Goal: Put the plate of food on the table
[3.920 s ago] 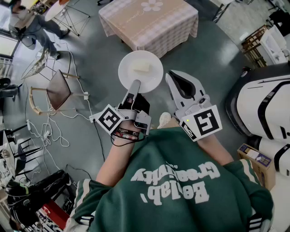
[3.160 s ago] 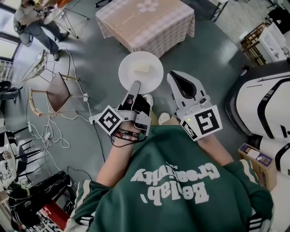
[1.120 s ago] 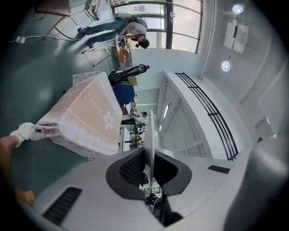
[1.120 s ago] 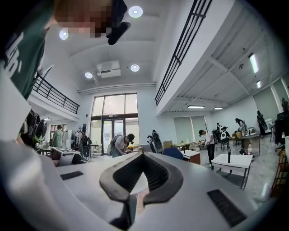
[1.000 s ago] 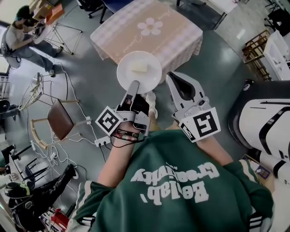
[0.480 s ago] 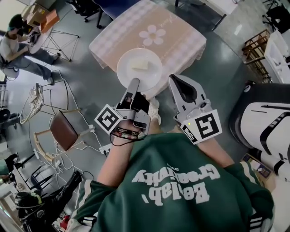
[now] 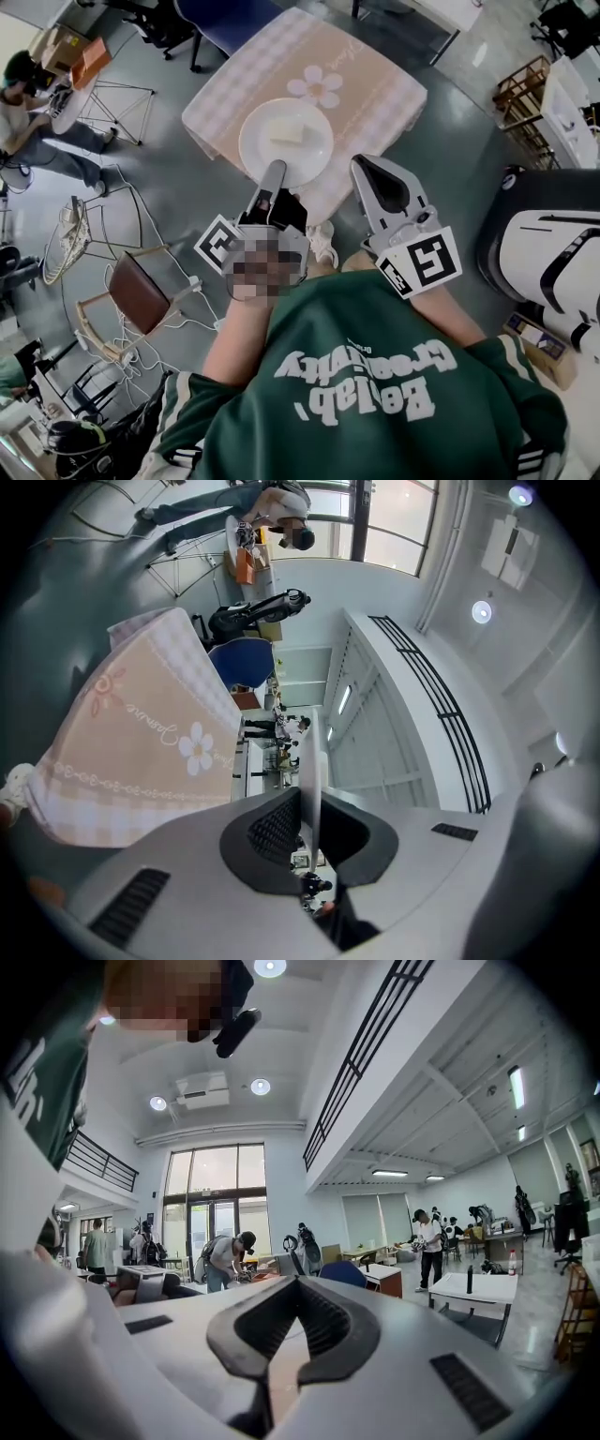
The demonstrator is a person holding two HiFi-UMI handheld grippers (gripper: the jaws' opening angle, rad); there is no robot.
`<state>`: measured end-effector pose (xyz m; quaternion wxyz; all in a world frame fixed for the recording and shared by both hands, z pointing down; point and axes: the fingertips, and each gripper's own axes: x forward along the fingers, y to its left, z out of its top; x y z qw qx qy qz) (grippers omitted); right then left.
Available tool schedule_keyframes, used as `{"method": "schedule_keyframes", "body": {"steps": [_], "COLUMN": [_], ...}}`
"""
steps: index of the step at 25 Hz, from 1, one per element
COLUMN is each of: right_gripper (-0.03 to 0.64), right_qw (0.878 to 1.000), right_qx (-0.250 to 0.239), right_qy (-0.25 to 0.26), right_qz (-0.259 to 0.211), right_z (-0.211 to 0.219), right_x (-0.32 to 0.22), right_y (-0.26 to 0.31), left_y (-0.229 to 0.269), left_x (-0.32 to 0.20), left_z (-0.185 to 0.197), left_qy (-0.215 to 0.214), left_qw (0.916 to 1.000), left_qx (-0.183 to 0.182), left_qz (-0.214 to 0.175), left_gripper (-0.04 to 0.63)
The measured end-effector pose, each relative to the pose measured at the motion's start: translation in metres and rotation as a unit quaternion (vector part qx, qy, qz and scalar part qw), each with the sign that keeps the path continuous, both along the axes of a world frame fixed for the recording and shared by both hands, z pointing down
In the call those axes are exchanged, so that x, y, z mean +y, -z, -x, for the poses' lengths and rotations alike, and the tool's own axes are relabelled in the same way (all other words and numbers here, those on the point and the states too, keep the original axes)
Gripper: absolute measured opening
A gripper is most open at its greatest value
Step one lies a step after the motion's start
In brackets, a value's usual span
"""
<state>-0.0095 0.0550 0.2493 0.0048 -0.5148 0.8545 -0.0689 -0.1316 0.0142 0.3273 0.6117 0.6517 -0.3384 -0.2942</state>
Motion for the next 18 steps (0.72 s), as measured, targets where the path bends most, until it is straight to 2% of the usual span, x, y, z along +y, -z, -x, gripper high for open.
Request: {"method": "schedule_keyframes", "body": {"steps": [18], "right_gripper": [0.015], "right_qw": [1.0], "right_qx": [0.011], "right_qy": [-0.005], "right_qz": [-0.015], "right_z": [0.024], "right_x": [-0.035], "right_y": [0.009], "left_y": [0.0], "left_x": [-0.036], "left_z": [0.026], "left_qy": [0.003], "left_qw": [0.9998], "left_qx": [0.019], "left_qz": [-0.001], "left_gripper": [0.029]}}
